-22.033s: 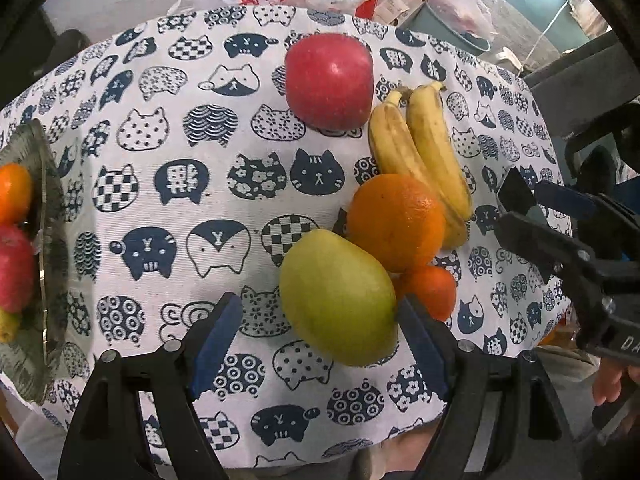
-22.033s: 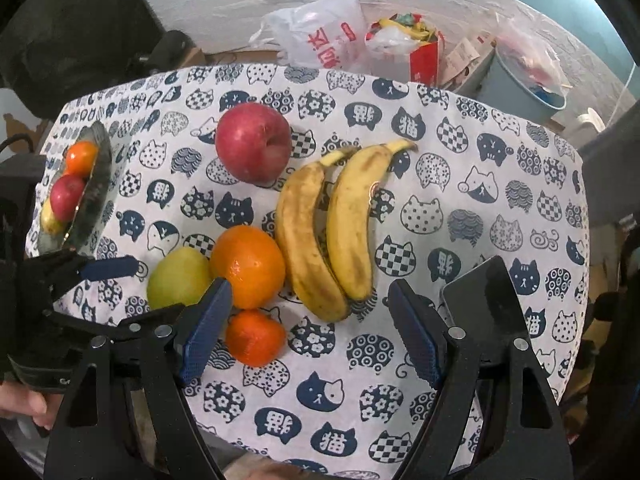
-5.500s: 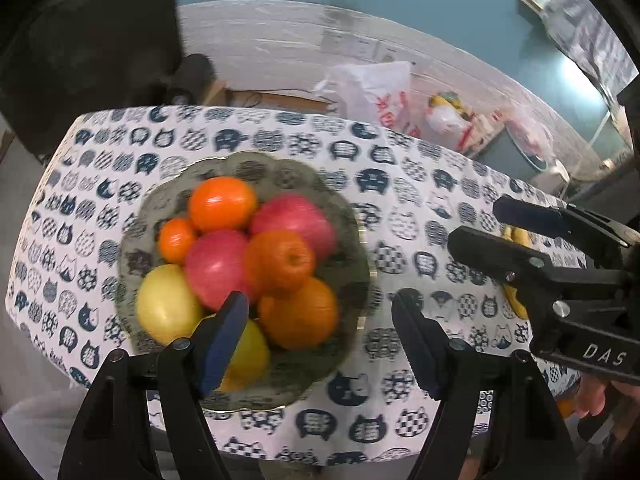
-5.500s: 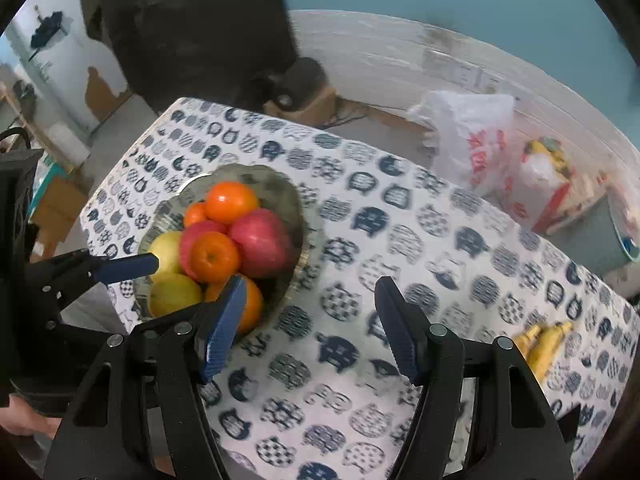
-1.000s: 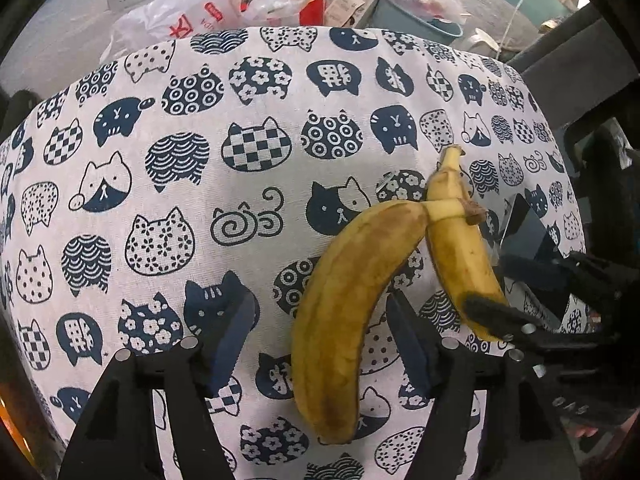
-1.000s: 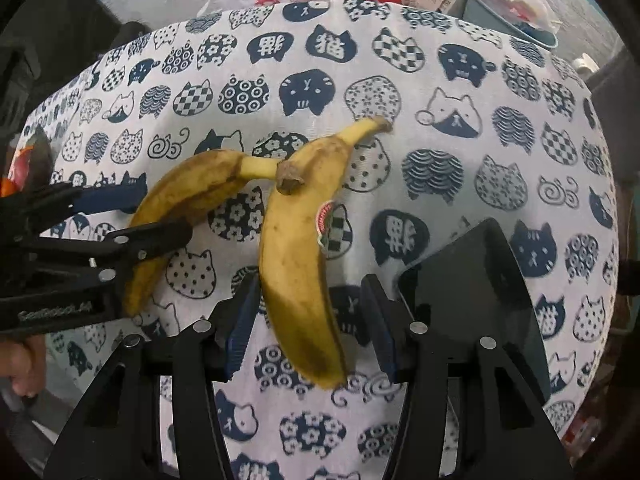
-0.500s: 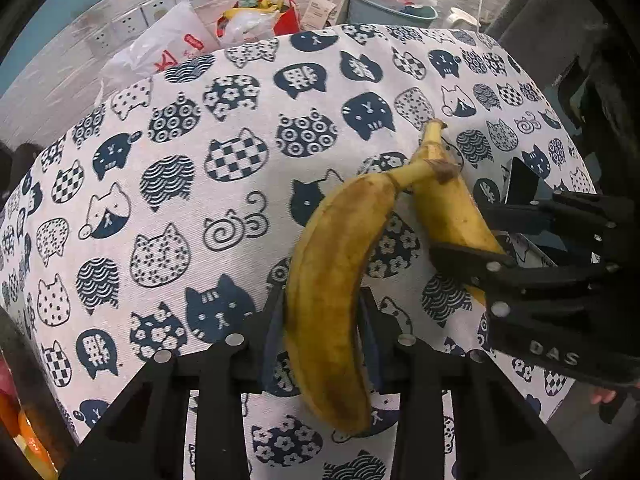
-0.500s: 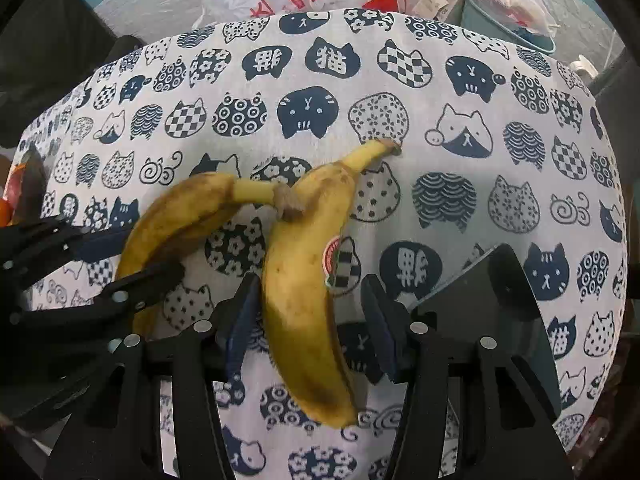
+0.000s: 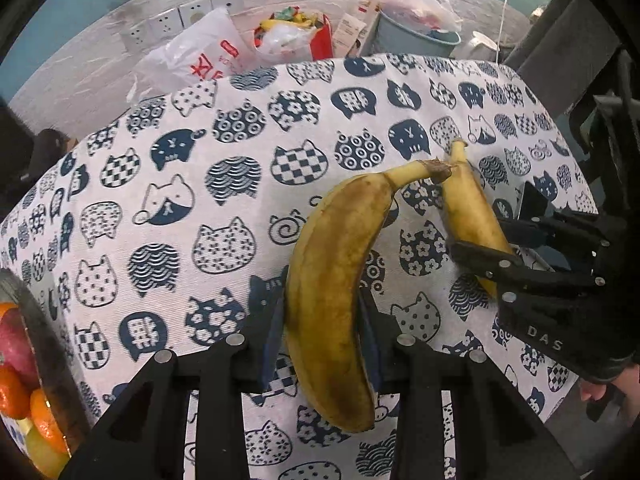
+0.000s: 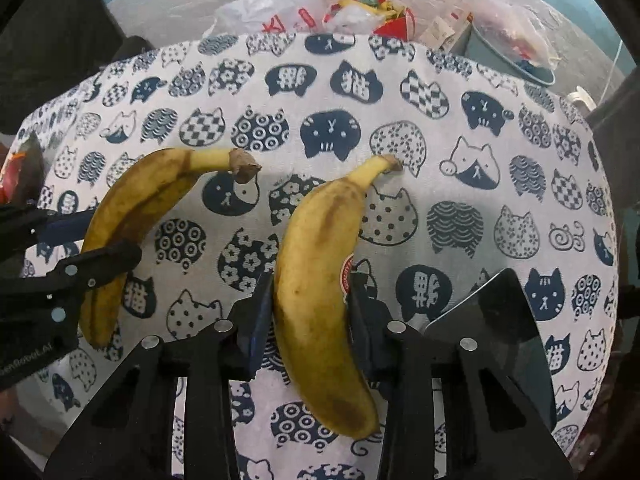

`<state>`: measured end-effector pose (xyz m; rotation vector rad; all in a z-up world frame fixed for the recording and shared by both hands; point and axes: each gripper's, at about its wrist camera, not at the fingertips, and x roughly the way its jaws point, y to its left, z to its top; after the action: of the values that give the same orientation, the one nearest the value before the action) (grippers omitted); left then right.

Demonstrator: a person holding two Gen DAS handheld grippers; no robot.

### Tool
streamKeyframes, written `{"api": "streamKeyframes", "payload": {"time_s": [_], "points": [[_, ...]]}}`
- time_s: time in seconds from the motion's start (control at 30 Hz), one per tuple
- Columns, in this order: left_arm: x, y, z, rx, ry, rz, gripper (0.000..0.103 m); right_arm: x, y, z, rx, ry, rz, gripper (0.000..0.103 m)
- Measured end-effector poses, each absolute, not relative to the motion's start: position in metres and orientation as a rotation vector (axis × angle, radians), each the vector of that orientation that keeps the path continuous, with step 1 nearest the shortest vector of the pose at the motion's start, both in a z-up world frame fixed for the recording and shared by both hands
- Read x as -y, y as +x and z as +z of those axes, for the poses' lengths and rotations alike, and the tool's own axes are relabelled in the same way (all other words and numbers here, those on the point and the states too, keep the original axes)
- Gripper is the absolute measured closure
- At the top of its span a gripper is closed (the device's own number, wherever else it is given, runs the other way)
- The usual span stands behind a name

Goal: Organize fruits
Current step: 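Lift the banana with the right gripper while the left gripper lifts its banana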

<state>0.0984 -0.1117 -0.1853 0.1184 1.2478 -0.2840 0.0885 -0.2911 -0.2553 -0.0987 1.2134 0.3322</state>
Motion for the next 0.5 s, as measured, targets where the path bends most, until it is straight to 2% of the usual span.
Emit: {"api": "streamKeyframes", "payload": {"time_s": [0.5], "points": [[0.078,0.082,-0.14,-1.164,0.068,-0.239,0.068,0.284,0.062,-0.189,-1.079,-0.045,0.404,0.069]]}}
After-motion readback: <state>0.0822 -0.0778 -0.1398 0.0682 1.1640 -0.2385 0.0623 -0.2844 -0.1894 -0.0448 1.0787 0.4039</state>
